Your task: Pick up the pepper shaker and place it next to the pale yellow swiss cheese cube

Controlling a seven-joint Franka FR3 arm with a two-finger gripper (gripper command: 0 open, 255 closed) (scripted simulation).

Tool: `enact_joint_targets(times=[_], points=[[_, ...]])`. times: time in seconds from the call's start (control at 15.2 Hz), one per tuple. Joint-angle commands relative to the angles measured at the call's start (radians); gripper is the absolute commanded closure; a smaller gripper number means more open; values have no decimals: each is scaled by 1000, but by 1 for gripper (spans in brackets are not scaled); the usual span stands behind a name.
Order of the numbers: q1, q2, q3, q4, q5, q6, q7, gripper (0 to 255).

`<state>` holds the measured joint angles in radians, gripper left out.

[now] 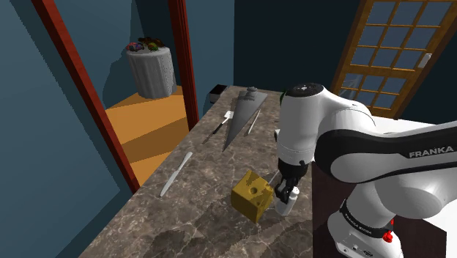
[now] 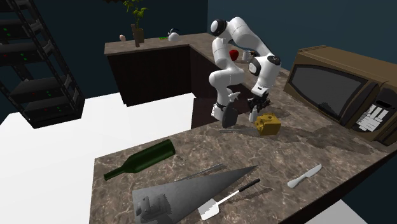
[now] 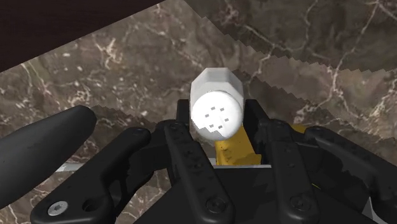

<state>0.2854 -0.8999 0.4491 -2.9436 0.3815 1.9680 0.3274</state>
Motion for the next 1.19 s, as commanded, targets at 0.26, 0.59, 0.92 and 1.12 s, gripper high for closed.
enact_joint_targets(times=[0.26, 0.59, 0.92, 1.12], points=[[0, 0, 0, 0, 0, 0, 0, 0], [-23, -41, -46, 108, -51, -145, 3, 0], [-23, -40, -46, 108, -51, -145, 3, 0], [-23, -40, -46, 108, -51, -145, 3, 0]])
